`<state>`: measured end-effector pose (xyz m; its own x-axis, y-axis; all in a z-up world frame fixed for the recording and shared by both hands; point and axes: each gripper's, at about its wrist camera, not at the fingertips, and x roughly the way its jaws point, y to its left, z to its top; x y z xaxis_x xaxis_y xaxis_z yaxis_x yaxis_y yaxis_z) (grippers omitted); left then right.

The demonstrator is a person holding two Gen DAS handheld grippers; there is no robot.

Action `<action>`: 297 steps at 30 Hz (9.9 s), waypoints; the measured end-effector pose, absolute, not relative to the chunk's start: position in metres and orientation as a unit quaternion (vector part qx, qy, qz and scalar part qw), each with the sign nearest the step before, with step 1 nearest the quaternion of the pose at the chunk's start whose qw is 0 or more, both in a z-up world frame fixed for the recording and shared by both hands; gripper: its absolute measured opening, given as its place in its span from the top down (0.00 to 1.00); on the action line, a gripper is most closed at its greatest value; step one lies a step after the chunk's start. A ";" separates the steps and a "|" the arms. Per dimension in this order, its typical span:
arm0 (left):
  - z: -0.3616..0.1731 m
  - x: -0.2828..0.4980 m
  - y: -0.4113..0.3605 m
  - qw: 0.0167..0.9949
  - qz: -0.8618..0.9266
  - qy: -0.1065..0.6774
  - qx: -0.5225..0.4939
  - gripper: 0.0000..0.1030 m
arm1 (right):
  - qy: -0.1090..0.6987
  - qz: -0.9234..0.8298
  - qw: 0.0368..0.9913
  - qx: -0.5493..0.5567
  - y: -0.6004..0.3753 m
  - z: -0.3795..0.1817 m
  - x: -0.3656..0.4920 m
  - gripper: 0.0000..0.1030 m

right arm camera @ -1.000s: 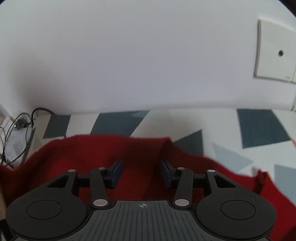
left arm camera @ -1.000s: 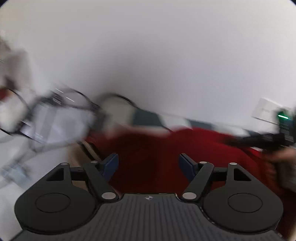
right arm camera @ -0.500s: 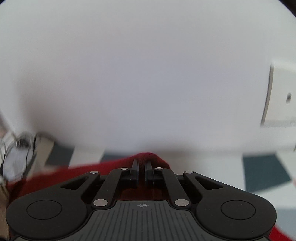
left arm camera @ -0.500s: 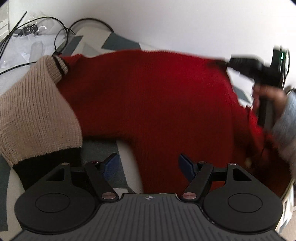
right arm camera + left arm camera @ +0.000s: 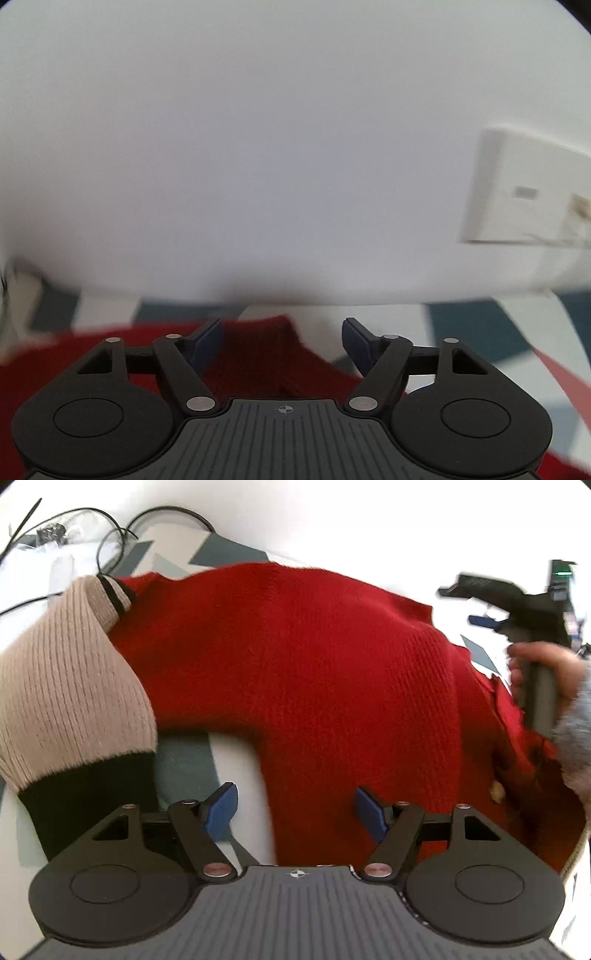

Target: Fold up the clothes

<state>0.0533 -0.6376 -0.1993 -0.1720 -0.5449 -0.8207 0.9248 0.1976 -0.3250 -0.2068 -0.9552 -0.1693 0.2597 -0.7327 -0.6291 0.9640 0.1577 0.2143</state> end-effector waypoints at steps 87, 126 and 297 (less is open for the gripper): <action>-0.179 -0.132 -0.646 0.629 -0.585 0.409 0.309 0.05 | 0.130 -0.637 0.656 0.385 -0.727 -0.172 -0.496 0.45; -0.176 0.029 -0.580 0.658 -0.580 0.462 0.130 0.92 | 0.102 -0.654 0.581 0.473 -0.710 -0.199 -0.469 0.91; -0.194 -0.071 -0.680 0.657 -0.594 0.380 0.266 0.00 | 0.261 -0.578 0.690 0.350 -0.879 -0.212 -0.380 0.01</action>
